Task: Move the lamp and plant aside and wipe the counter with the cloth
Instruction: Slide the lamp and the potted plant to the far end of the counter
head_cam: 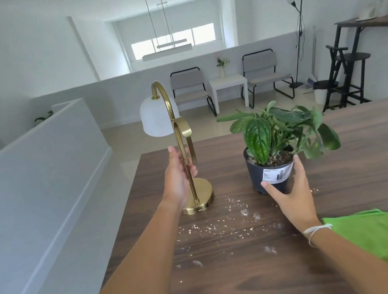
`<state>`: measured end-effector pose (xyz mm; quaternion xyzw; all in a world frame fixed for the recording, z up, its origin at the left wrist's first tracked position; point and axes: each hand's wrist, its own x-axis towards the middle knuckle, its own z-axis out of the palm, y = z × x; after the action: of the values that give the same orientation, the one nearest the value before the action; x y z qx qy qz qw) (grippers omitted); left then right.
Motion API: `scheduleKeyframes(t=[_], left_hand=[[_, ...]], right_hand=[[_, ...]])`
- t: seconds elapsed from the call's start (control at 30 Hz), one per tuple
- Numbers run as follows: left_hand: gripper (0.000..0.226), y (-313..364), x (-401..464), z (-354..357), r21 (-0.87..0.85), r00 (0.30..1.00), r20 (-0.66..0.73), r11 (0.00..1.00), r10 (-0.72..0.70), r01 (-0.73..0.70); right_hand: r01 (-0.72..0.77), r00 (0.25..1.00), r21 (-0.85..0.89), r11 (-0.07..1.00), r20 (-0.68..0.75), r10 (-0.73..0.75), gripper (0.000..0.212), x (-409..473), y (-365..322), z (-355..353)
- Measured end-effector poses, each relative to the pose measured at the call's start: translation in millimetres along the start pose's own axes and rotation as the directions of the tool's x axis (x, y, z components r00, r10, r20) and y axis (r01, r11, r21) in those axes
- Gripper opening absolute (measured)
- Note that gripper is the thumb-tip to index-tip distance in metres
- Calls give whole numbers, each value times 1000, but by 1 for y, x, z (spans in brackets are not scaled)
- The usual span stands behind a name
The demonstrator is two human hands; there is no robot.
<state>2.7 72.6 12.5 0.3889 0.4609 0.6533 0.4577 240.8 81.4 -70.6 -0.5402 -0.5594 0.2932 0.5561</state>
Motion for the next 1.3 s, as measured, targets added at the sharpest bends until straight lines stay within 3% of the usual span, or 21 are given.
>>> scheduleKeyframes(t=[0.3, 0.5, 1.0, 1.3], left_hand=[[41, 1, 10, -5, -2, 994, 105, 999, -37, 38], [43, 1, 10, -8, 92, 985, 165, 995, -43, 28], [44, -11, 11, -12, -3, 982, 188, 1000, -12, 13], [35, -13, 14, -14, 35, 983, 184, 999, -23, 17]], right_hand=[[5, 999, -7, 1000, -43, -6, 98, 8, -1, 7], [8, 999, -15, 1000, -54, -9, 96, 10, 0, 12], [27, 993, 8, 1000, -117, -26, 93, 12, 2, 24], [28, 990, 19, 999, -141, -25, 90, 16, 3, 29]])
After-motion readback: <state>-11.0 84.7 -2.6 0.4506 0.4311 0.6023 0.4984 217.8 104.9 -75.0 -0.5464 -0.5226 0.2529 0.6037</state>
